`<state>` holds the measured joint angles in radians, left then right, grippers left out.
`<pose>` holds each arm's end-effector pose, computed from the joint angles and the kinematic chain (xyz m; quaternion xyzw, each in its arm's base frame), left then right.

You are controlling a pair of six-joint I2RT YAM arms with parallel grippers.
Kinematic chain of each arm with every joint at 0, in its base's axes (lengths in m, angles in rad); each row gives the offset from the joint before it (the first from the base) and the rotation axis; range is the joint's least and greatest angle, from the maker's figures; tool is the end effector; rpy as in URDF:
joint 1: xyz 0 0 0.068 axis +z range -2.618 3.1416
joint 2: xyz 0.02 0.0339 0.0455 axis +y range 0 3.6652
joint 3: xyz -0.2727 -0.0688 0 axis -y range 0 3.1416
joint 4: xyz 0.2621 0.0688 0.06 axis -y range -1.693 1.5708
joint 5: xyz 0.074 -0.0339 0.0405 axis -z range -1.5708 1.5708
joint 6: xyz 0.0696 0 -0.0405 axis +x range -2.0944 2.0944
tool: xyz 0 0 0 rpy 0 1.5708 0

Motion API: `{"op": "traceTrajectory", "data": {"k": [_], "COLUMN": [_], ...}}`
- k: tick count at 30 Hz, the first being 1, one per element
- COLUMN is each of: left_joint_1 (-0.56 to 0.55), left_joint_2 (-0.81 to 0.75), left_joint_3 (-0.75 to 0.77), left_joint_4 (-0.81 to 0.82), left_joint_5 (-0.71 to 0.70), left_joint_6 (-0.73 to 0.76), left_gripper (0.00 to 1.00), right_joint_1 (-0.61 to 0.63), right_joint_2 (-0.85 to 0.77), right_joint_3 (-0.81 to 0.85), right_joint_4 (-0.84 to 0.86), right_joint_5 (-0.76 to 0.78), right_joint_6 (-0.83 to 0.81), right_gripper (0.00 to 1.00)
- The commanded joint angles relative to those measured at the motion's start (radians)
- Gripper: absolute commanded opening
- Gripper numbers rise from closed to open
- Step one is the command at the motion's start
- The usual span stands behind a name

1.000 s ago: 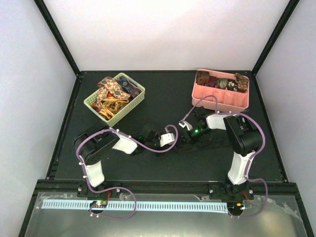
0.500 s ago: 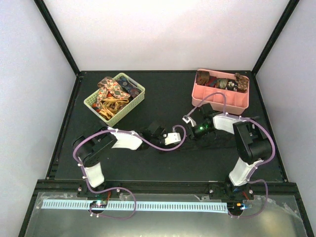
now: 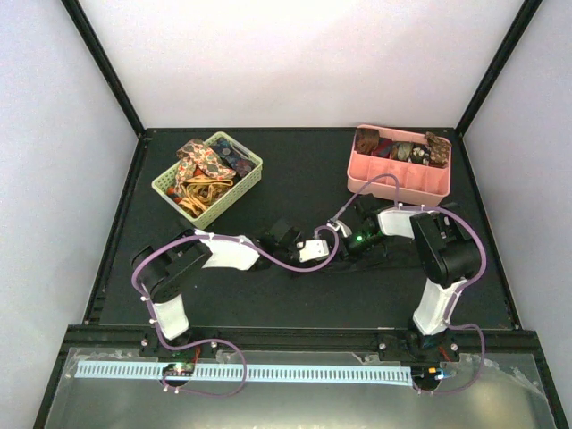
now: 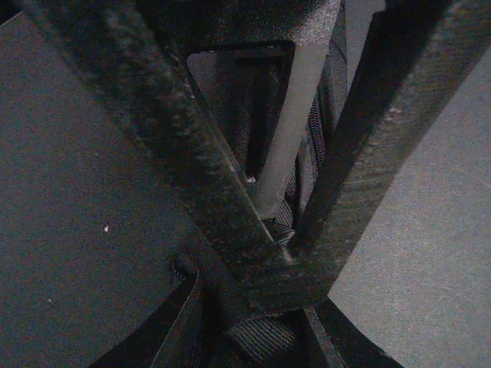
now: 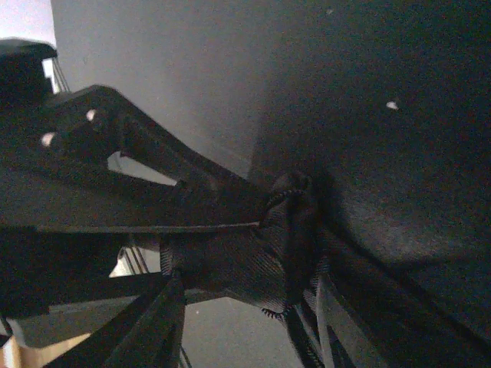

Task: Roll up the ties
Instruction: Roll the tie at the center of the board.

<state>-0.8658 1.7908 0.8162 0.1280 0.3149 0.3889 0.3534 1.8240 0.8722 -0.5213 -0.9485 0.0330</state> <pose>0.2228 -0.2952 0.0914 0.5871 0.7151 -0.2251 0.3053 0.2623 0.1570 0.0848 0.1638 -0.8736 -0.4560 0.0449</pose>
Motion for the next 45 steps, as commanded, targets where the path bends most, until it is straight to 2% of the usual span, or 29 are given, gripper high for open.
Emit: {"op": "traceTrajectory", "data": {"k": [1,3,4,9,10,12,14,17,19,22,23,29,32,33,34,35,39,45], "left_joint_1": [-0.007,-0.007,-0.008,-0.008,-0.007,-0.007,-0.007,-0.008,-0.008,-0.007,-0.007,-0.005,-0.003,-0.002,-0.002,-0.002,-0.002,-0.006], "left_joint_2": [0.029,0.027,0.028,0.025,0.025,0.027,0.027,0.029,0.032,0.036,0.037,0.035,0.039,0.040,0.044,0.047,0.061,0.057], "left_joint_3": [0.001,-0.001,0.000,-0.001,-0.002,-0.002,-0.004,-0.004,-0.001,0.001,0.002,-0.003,-0.001,0.000,0.000,0.002,0.007,0.003], "left_joint_4": [-0.100,-0.099,-0.099,-0.102,-0.102,-0.100,-0.098,-0.095,-0.095,-0.094,-0.093,-0.063,-0.055,-0.054,-0.054,-0.055,-0.074,-0.079], "left_joint_5": [-0.056,-0.053,-0.053,-0.054,-0.054,-0.055,-0.052,-0.048,-0.046,-0.047,-0.049,-0.043,-0.027,-0.021,-0.017,-0.017,-0.029,-0.036], "left_joint_6": [0.013,0.015,0.015,0.023,0.026,0.027,0.027,0.026,0.026,0.027,0.025,0.006,0.005,0.008,0.014,0.016,0.028,0.034], "left_gripper": [0.20,0.20,0.19,0.19,0.20,0.20,0.19,0.19,0.20,0.20,0.20,0.31,0.29,0.28,0.26,0.25,0.22,0.21], "right_joint_1": [0.003,0.002,0.003,0.001,0.000,-0.005,-0.011,-0.014,-0.014,-0.014,-0.014,-0.015,-0.017,-0.017,-0.019,-0.019,-0.019,-0.003], "right_joint_2": [0.013,0.024,0.028,0.037,0.037,0.043,0.054,0.050,0.049,0.058,0.064,0.089,0.091,0.092,0.087,0.076,0.030,0.016], "right_joint_3": [-0.006,-0.006,-0.007,0.002,0.004,0.011,0.018,0.011,0.013,0.018,0.020,0.024,0.028,0.031,0.027,0.021,0.017,0.027], "right_joint_4": [0.022,0.044,0.056,0.051,0.047,0.041,0.033,0.059,0.075,0.064,0.054,0.004,-0.002,-0.006,-0.002,0.012,0.070,0.053], "right_joint_5": [0.033,0.007,-0.002,-0.014,-0.010,-0.004,0.005,0.003,-0.015,0.003,0.014,0.054,0.041,0.017,-0.005,-0.019,-0.050,-0.022], "right_joint_6": [-0.003,0.009,0.016,0.016,0.013,0.011,0.009,0.029,0.036,0.021,0.011,-0.033,-0.037,-0.044,-0.041,-0.029,0.030,0.056], "right_gripper": [0.55,0.58,0.56,0.26,0.24,0.26,0.40,0.41,0.30,0.04,0.02,0.02,0.02,0.04,0.17,0.24,0.40,0.44]}}
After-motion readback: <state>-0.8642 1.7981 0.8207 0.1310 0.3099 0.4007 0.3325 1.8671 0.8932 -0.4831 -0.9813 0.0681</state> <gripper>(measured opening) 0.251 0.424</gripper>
